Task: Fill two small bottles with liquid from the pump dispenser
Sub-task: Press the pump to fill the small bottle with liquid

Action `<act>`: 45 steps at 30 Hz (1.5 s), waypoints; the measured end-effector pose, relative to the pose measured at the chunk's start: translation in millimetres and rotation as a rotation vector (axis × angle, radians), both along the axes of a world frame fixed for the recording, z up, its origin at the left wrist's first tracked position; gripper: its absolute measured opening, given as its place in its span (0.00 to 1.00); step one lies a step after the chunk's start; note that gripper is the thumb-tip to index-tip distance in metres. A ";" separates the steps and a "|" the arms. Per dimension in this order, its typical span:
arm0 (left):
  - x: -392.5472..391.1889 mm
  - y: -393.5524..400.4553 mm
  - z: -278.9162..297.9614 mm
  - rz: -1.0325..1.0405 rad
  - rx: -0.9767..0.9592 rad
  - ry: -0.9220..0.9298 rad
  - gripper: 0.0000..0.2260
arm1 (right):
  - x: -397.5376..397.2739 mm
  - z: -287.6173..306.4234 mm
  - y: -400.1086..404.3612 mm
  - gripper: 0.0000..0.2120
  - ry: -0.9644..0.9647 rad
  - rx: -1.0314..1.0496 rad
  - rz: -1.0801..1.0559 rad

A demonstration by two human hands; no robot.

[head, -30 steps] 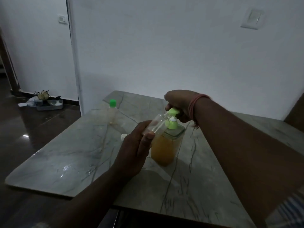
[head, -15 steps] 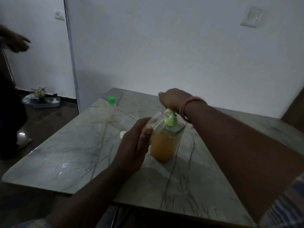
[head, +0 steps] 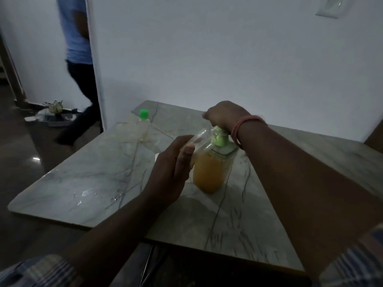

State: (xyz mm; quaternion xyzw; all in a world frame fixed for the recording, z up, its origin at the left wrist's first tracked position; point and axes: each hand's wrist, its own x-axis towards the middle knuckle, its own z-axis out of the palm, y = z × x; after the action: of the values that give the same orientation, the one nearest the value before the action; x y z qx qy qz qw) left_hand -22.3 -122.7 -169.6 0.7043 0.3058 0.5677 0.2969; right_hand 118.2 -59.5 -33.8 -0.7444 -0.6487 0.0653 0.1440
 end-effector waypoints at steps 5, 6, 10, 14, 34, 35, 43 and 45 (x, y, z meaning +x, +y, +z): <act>0.4 -1.6 -0.4 0.036 0.011 0.066 0.17 | 1.5 8.2 -8.2 0.13 0.013 -0.060 0.028; 0.6 -1.7 -0.7 0.037 0.016 0.077 0.17 | 2.2 7.7 -7.0 0.13 0.001 -0.036 0.033; 0.0 -1.2 -0.7 0.051 0.036 0.072 0.16 | 1.0 0.5 -1.5 0.11 0.021 0.015 0.021; 0.1 -1.8 0.8 0.042 0.035 0.067 0.19 | 1.0 4.5 0.3 0.14 -0.057 -0.026 0.027; 0.8 -2.1 1.5 0.061 0.045 0.076 0.17 | 0.8 1.3 -0.2 0.12 0.007 0.028 0.005; 0.3 -2.6 1.9 0.069 0.043 0.075 0.17 | -1.2 2.9 -2.6 0.13 -0.003 0.032 0.002; -1.1 -5.4 3.7 0.064 0.072 0.078 0.19 | 0.9 -0.1 -3.7 0.14 0.169 0.103 -0.007; -1.5 -6.1 4.8 0.064 0.073 0.076 0.21 | 0.1 -0.5 -3.2 0.14 0.136 0.054 0.006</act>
State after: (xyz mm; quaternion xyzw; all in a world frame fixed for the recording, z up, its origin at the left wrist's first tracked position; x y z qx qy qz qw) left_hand -23.8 -128.8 -164.8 0.7255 0.3183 0.5606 0.2409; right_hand 118.2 -62.8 -34.3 -0.7321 -0.6411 0.0987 0.2078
